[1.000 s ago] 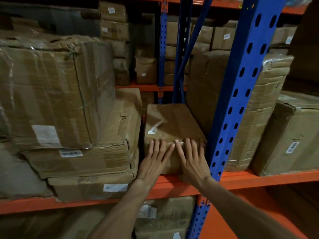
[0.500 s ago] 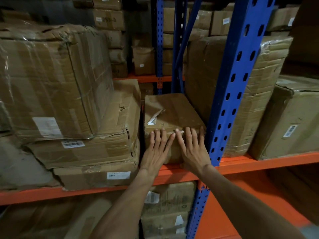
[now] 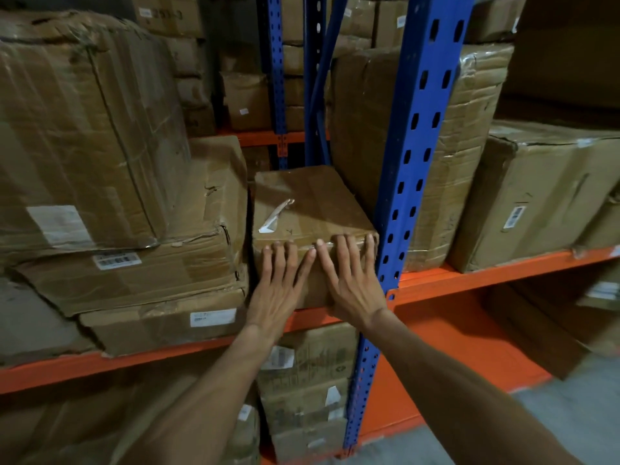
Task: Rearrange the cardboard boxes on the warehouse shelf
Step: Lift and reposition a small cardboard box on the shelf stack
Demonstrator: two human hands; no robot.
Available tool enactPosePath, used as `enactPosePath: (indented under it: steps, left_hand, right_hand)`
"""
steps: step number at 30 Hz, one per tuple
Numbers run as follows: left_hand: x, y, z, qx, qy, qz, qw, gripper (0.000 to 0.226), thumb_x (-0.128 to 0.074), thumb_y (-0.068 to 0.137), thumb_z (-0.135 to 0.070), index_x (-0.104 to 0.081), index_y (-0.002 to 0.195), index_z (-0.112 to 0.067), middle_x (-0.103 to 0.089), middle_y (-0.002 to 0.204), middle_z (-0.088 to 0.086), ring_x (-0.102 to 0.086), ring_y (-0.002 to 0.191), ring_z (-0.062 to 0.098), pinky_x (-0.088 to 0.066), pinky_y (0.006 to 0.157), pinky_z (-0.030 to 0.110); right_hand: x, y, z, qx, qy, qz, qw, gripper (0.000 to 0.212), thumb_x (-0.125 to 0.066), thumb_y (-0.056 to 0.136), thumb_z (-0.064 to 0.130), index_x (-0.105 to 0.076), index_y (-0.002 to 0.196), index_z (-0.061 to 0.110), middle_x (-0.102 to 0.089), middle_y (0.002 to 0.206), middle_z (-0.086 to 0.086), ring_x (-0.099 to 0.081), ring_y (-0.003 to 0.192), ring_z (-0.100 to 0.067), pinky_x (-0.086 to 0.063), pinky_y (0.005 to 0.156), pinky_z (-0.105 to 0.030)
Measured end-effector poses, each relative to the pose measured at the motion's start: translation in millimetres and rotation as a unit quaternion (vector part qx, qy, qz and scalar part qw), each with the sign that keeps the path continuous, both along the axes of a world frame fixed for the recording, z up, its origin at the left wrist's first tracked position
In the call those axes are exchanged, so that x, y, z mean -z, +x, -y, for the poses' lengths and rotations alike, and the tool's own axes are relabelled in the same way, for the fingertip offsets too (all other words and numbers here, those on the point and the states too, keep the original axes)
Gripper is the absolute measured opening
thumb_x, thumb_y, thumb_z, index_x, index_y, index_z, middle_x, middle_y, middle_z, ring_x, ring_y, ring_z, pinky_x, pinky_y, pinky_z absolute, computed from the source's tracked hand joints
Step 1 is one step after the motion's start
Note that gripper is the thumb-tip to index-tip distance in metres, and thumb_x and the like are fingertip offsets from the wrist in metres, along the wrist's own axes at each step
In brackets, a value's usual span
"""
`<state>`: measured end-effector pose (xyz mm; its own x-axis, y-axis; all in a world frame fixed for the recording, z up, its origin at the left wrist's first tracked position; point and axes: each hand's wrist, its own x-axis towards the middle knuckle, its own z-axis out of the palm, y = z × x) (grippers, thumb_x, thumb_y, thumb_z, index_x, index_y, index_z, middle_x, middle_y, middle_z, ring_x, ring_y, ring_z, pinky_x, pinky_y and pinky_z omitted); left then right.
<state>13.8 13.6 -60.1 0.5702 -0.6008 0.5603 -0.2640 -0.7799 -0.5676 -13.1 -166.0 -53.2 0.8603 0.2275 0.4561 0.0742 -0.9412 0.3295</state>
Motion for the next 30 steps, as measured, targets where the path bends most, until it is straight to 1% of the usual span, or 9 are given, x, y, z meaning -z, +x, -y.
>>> enactPosePath:
  steps: [4, 8, 11, 15, 19, 24, 26, 28, 30]
  left_hand:
    - [2.0, -9.6, 8.9, -0.001, 0.003, -0.009, 1.000, 0.059, -0.011, 0.102, -0.017, 0.011, 0.154, -0.002, -0.019, 0.149, 0.034, -0.034, 0.136, 0.048, -0.024, 0.114, 0.060]
    - [-9.8, -6.5, -1.7, 0.037, 0.012, -0.045, 0.998, 0.085, -0.043, 0.098, -0.034, 0.010, 0.154, -0.001, -0.020, 0.151, 0.033, -0.030, 0.136, 0.049, -0.023, 0.116, 0.057]
    - [-41.0, -9.8, -17.8, 0.115, 0.010, -0.115, 0.987, 0.094, -0.060, 0.087, -0.047, -0.012, 0.157, -0.007, -0.034, 0.149, 0.029, -0.034, 0.135, 0.044, -0.024, 0.115, 0.051]
    - [-108.7, -7.9, -39.7, 0.143, -0.051, -0.010, 0.988, 0.078, -0.066, 0.083, -0.035, -0.038, 0.149, -0.001, -0.046, 0.141, 0.028, -0.038, 0.133, 0.043, -0.024, 0.115, 0.050]
    - [-176.9, -15.4, -72.7, 0.039, -0.221, 0.084, 0.971, 0.092, -0.068, 0.080, -0.035, -0.025, 0.153, 0.001, -0.025, 0.155, 0.030, -0.020, 0.143, 0.045, -0.011, 0.120, 0.054]
    - [-197.3, -37.1, -123.6, -0.061, -0.388, 0.166, 0.905, 0.126, -0.068, 0.066, -0.066, -0.005, 0.154, -0.002, -0.007, 0.157, 0.028, -0.010, 0.146, 0.045, -0.002, 0.119, 0.057]
    - [-191.4, -45.3, -138.9, -0.115, -0.545, 0.105, 0.824, 0.146, -0.073, 0.055, -0.076, 0.009, 0.154, -0.007, 0.004, 0.159, 0.027, -0.001, 0.146, 0.045, -0.003, 0.118, 0.060]
    - [-185.5, -47.6, -149.8, -0.123, -0.668, -0.020, 0.734, 0.162, -0.074, 0.045, -0.085, 0.027, 0.150, -0.015, 0.019, 0.159, 0.023, 0.014, 0.147, 0.040, -0.001, 0.118, 0.059]
    - [-182.8, -45.3, -157.8, -0.110, -0.706, -0.105, 0.692, 0.169, -0.075, 0.037, -0.087, 0.039, 0.144, -0.022, 0.031, 0.157, 0.018, 0.025, 0.145, 0.034, 0.004, 0.118, 0.058]
  right_hand:
    - [-8.2, -11.6, 6.9, 0.002, -0.025, -0.029, 0.999, 0.138, -0.084, 0.054, 0.054, -0.006, 0.157, 0.006, -0.025, 0.148, -0.032, -0.020, 0.141, -0.047, -0.009, 0.110, -0.074]
    - [-17.7, -16.9, -1.6, 0.020, -0.004, -0.036, 0.999, 0.128, -0.081, 0.061, 0.050, -0.009, 0.158, 0.008, -0.029, 0.148, -0.031, -0.022, 0.142, -0.046, -0.009, 0.110, -0.072]
    - [-36.1, -19.0, 6.7, -0.059, 0.024, -0.038, 0.997, 0.108, -0.065, 0.067, 0.063, -0.030, 0.152, 0.007, -0.040, 0.142, -0.030, -0.031, 0.138, -0.044, -0.012, 0.113, -0.068]
    - [-107.2, 9.3, 11.0, -0.158, 0.052, 0.021, 0.986, 0.090, -0.062, 0.074, 0.058, -0.038, 0.144, 0.007, -0.043, 0.137, -0.026, -0.036, 0.134, -0.043, -0.012, 0.120, -0.054]
    - [-220.3, 43.0, -30.8, -0.209, 0.101, 0.094, 0.968, 0.095, -0.062, 0.076, 0.061, -0.024, 0.150, 0.016, -0.027, 0.148, -0.021, -0.024, 0.139, -0.043, -0.019, 0.118, -0.052]
    - [-336.5, 48.8, -114.8, -0.362, -0.021, 0.102, 0.926, 0.122, -0.080, 0.067, 0.059, -0.004, 0.157, 0.025, -0.007, 0.159, -0.018, -0.007, 0.146, -0.039, -0.009, 0.120, -0.053]
    - [-361.6, 38.4, -155.5, -0.399, -0.089, 0.057, 0.911, 0.134, -0.085, 0.061, 0.055, 0.006, 0.157, 0.031, 0.008, 0.163, -0.013, 0.006, 0.148, -0.034, 0.003, 0.119, -0.047]
    - [-375.0, 25.6, -197.5, -0.388, -0.203, 0.025, 0.899, 0.144, -0.088, 0.056, 0.056, 0.013, 0.155, 0.033, 0.019, 0.163, -0.010, 0.016, 0.148, -0.030, 0.009, 0.119, -0.047]
    - [-374.0, 14.1, -237.0, -0.329, -0.338, 0.042, 0.881, 0.153, -0.090, 0.052, 0.056, 0.024, 0.152, 0.035, 0.027, 0.161, -0.010, 0.024, 0.147, -0.030, 0.010, 0.119, -0.052]
